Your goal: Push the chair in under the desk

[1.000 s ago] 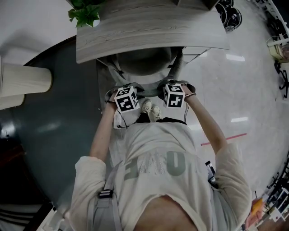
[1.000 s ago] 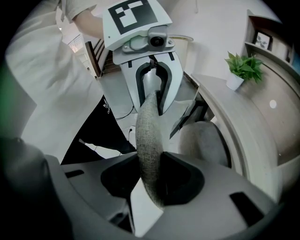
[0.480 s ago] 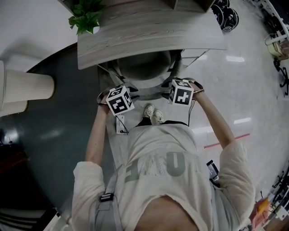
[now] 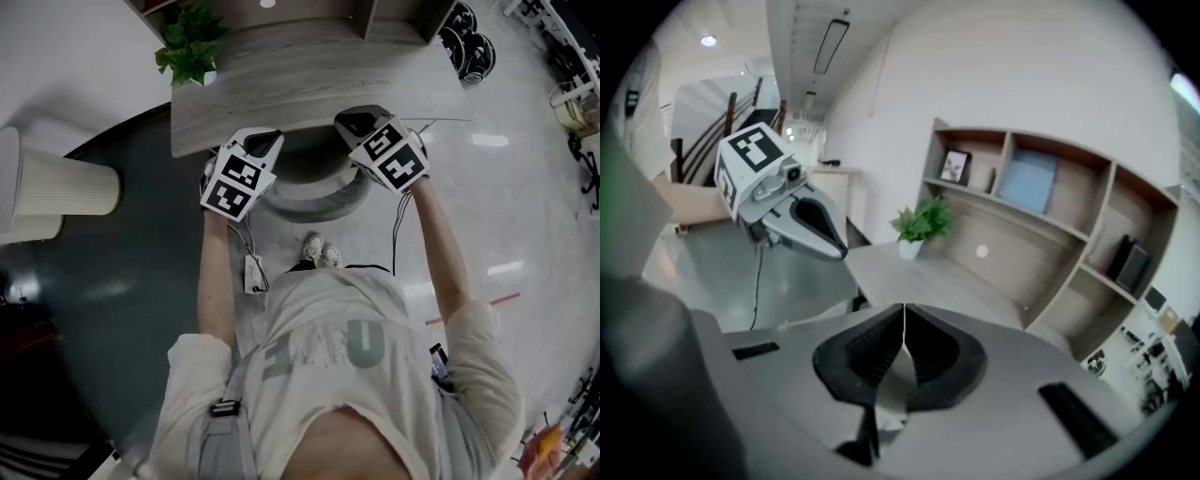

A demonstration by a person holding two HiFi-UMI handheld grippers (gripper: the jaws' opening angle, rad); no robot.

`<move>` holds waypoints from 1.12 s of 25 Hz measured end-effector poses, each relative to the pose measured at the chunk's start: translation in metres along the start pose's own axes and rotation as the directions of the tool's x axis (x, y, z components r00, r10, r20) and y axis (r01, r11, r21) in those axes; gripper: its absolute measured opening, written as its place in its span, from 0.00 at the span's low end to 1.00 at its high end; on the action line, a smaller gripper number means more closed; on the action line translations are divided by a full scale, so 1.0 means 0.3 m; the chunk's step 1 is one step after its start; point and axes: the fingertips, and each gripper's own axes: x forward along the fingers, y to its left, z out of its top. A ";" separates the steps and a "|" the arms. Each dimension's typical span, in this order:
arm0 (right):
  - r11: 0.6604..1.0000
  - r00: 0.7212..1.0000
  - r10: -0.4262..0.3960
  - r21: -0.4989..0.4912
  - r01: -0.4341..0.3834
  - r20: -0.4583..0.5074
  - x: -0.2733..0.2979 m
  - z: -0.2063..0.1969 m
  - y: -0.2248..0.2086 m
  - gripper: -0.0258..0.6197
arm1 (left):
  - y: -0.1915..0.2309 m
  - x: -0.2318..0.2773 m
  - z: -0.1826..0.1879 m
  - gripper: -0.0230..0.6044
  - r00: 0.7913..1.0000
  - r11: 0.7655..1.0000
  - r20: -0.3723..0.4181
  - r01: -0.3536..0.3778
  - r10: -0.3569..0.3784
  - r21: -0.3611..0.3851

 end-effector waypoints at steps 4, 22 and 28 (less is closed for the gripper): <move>0.979 0.958 -0.177 0.136 0.149 0.225 -0.128 0.197 -0.065 0.07 | 0.077 -0.113 0.208 0.06 0.960 0.970 0.186 -0.178 0.208 -0.163; 0.863 0.713 -0.484 0.409 0.295 0.507 -0.419 0.342 -0.008 0.07 | 0.074 -0.409 0.399 0.06 0.671 0.813 0.482 -0.346 0.564 -0.469; 0.852 0.723 -0.505 0.408 0.329 0.471 -0.420 0.310 -0.022 0.07 | 0.068 -0.398 0.386 0.06 0.681 0.807 0.457 -0.365 0.572 -0.465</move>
